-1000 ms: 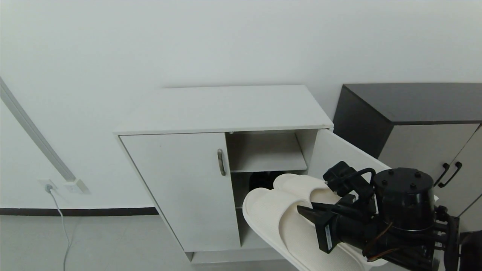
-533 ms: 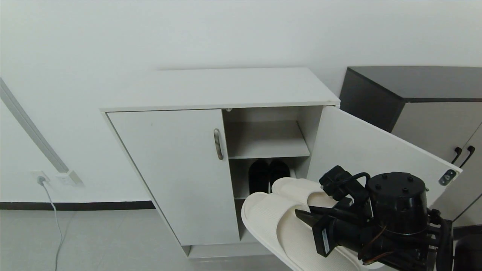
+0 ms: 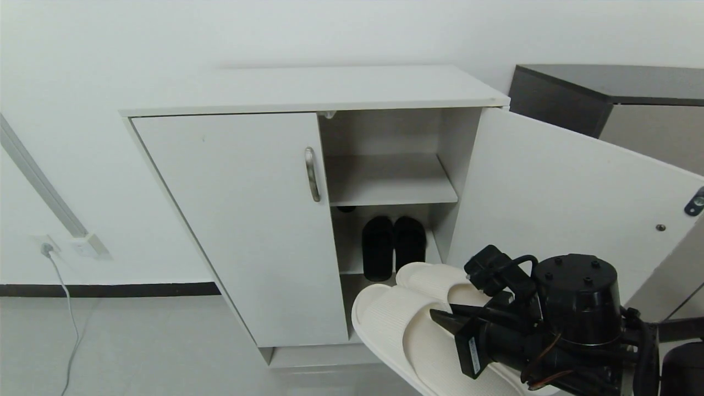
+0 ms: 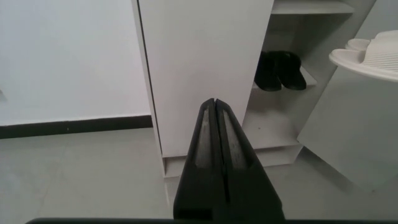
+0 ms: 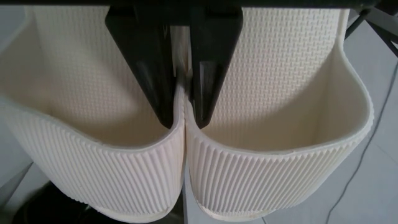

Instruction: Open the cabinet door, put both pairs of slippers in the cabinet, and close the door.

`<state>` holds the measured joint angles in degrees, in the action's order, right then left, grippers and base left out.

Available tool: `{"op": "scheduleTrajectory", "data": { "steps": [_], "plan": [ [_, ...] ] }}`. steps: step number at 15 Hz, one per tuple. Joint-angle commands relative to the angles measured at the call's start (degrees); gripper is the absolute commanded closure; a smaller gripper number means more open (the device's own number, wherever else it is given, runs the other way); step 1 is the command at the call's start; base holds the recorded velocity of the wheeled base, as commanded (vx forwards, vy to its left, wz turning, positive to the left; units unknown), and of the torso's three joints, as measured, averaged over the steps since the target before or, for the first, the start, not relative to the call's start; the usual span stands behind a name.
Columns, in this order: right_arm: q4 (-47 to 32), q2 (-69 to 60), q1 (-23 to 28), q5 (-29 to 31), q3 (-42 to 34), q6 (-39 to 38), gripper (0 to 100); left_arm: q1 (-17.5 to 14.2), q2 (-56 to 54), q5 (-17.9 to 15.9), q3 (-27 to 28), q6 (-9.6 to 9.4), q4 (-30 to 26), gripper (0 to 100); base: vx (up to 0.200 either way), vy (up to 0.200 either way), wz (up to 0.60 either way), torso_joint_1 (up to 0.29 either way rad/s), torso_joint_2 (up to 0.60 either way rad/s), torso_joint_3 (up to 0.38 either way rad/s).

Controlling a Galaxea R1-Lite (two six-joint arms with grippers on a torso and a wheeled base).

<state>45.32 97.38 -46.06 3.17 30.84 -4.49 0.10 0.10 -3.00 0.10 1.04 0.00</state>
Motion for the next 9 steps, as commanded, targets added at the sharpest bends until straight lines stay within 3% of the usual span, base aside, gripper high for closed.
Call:
{"op": "scheduleTrajectory", "data": {
  "steps": [1, 5, 8, 9],
  "plan": [
    [0.0, 0.1, -0.2, 0.0, 0.1, 0.0, 100, 0.0, 0.0, 0.0, 0.0, 0.02, 0.0, 100, 0.0, 0.0, 0.0, -0.085, 0.45, 0.364],
    [0.7, 1.4, -0.8, 0.0, 0.1, 0.0, 100, 0.0, 0.0, 0.0, 0.0, 0.02, 0.0, 100, 0.0, 0.0, 0.0, -0.034, 0.43, 0.391],
    [4.6, 4.3, -2.1, 1.0, 0.2, 0.0, 100, 0.0, 0.0, 0.0, 0.0, -0.07, 0.0, 100, 0.0, 0.0, 0.0, -0.002, 0.15, 0.144],
    [7.1, 8.1, -4.0, 6.4, 3.3, -0.1, 100, 0.0, 0.0, 0.0, 0.0, -0.16, 0.0, 100, 0.0, 0.0, 0.0, -0.002, 0.05, 0.046]
  ]
}}
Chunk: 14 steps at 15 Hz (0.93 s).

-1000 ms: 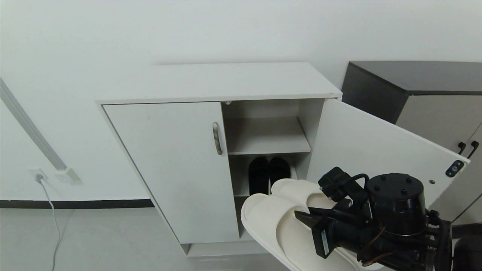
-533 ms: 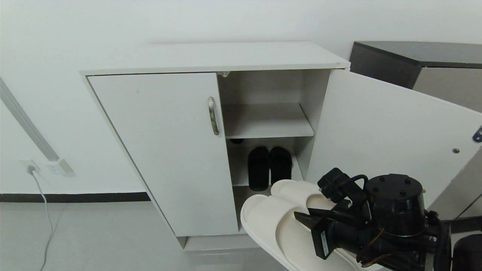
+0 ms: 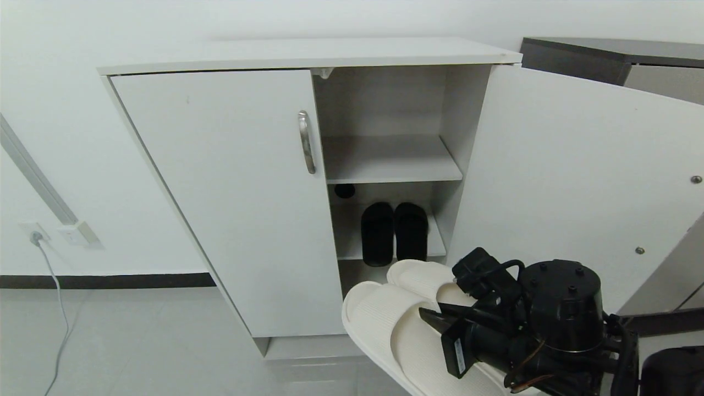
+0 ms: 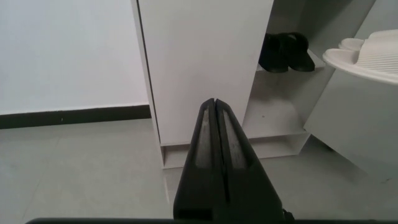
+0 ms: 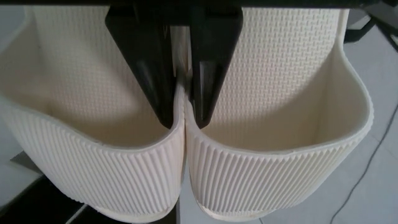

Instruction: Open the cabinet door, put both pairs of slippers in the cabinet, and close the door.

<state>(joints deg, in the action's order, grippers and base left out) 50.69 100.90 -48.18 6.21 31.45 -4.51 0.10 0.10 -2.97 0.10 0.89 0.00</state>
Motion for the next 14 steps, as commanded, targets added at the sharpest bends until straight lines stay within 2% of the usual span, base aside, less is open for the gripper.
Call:
{"op": "scheduleTrajectory", "data": {
  "steps": [1, 3, 6, 8, 10, 14],
  "plan": [
    [0.8, 8.2, -3.7, 12.3, 7.3, -1.0, 100, 0.0, 0.0, 0.0, 0.0, -0.01, 0.0, 100, 0.0, 0.0, 0.0, 0.0, 0.0, 0.0],
    [-2.5, 12.8, -5.8, 22.6, 16.1, -5.4, 100, 0.0, 0.0, -0.1, 0.0, -0.1, 0.0, 100, 0.0, 0.0, 0.0, 0.0, 0.0, 0.0],
    [-22.5, 13.4, -6.9, 31.7, 31.7, -14.6, 100, 0.0, 0.0, -0.1, 0.0, -0.1, 0.0, 100, 0.0, 0.0, 0.0, 0.0, 0.0, 0.0],
    [-34.2, 14.7, -7.1, 40.4, 43.3, -17.8, 100, 0.0, 0.0, -0.1, 0.0, -0.1, 0.0, 100, 0.0, 0.0, 0.0, 0.0, 0.0, 0.0],
    [-37.3, 14.8, -7.1, 42.7, 49.6, -16.8, 100, 0.0, 0.0, -0.1, 0.0, -0.1, 0.0, 100, 0.0, 0.0, 0.0, 0.0, 0.0, 0.0],
    [-37.4, 12.3, -6.8, 43.0, 51.5, -10.6, 100, 0.0, 0.0, 0.0, 0.0, -0.1, 0.0, 100, 0.0, 0.0, 0.0, 0.0, 0.0, 0.0]
  ]
}}
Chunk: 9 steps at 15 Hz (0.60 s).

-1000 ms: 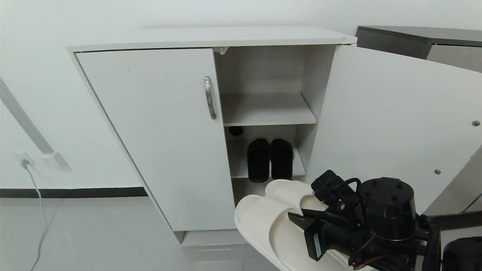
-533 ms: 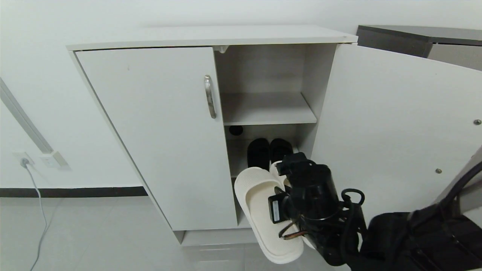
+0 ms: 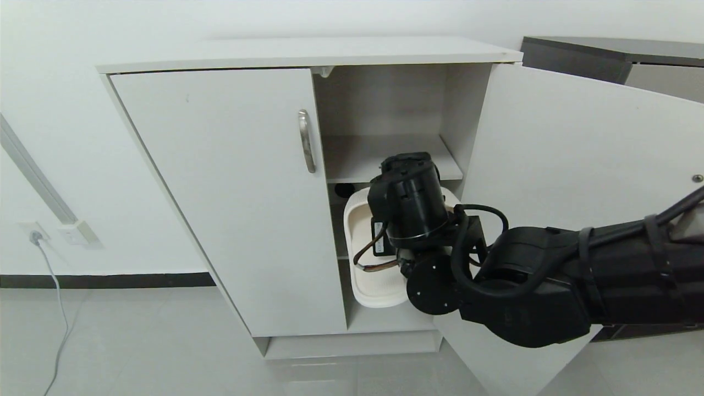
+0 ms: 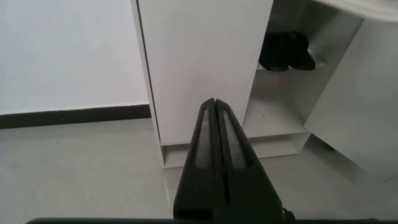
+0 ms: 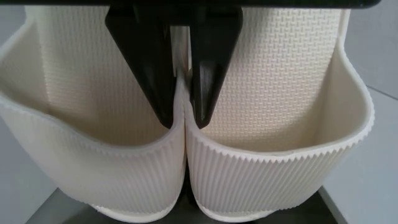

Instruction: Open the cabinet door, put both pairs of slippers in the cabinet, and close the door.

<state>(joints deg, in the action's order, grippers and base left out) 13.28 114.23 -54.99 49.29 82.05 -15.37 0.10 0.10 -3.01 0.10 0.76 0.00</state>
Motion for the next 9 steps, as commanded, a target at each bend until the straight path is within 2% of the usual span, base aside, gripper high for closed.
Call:
{"op": "scheduleTrajectory", "data": {
  "steps": [1, 9],
  "plan": [
    [0.0, -1.0, 0.1, -0.1, 1.3, 0.3, 100, 0.0, 0.0, 0.0, 0.0, 0.04, 0.0, 100, 0.0, 0.0, 0.0, 0.0, 0.0, 0.0],
    [0.8, -1.2, 1.3, -0.6, 2.0, 0.3, 100, 0.0, 0.0, -0.2, 0.0, 0.04, 0.0, 100, 0.0, 0.0, 0.0, 0.0, 0.0, 0.0]
  ]
}}
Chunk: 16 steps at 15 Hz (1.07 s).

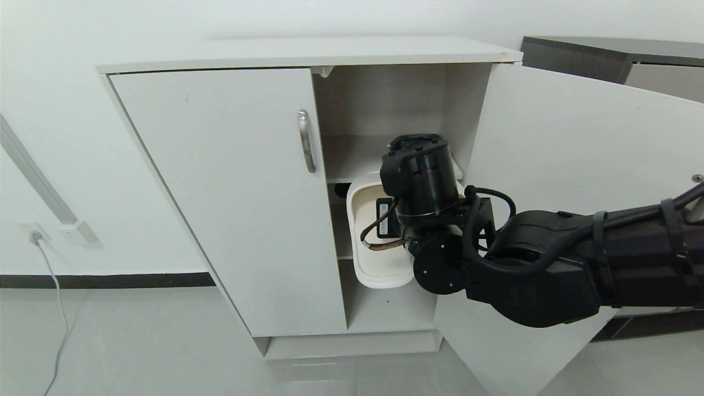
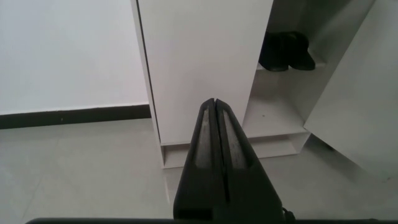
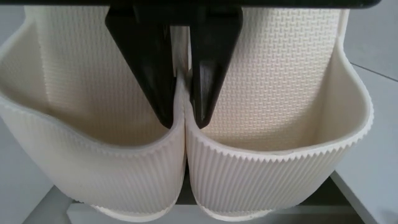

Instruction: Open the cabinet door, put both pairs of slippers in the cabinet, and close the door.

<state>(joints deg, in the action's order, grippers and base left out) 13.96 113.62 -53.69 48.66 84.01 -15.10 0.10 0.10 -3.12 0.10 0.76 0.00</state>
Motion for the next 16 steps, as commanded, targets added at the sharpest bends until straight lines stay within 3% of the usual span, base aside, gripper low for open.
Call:
{"op": "scheduleTrajectory", "data": {
  "steps": [1, 12, 16],
  "plan": [
    [0.1, -0.7, 0.0, 0.1, 0.1, 0.0, 100, 0.0, 0.0, 0.0, 0.0, 0.04, 0.0, 100, 0.0, 0.0, 0.0, 0.0, 0.0, 0.0],
    [0.0, -0.4, -0.5, 0.1, 0.5, 0.8, 100, 0.0, 0.0, 0.0, 0.0, 0.04, 0.0, 100, 0.2, 0.0, 0.0, 0.001, 0.0, 0.003],
    [0.2, 1.3, -0.5, 0.2, 0.5, 0.8, 100, 0.0, 0.0, 0.0, 0.0, 0.04, 0.0, 100, 0.0, 0.0, 0.0, 0.0, 0.0, 0.0]
  ]
}}
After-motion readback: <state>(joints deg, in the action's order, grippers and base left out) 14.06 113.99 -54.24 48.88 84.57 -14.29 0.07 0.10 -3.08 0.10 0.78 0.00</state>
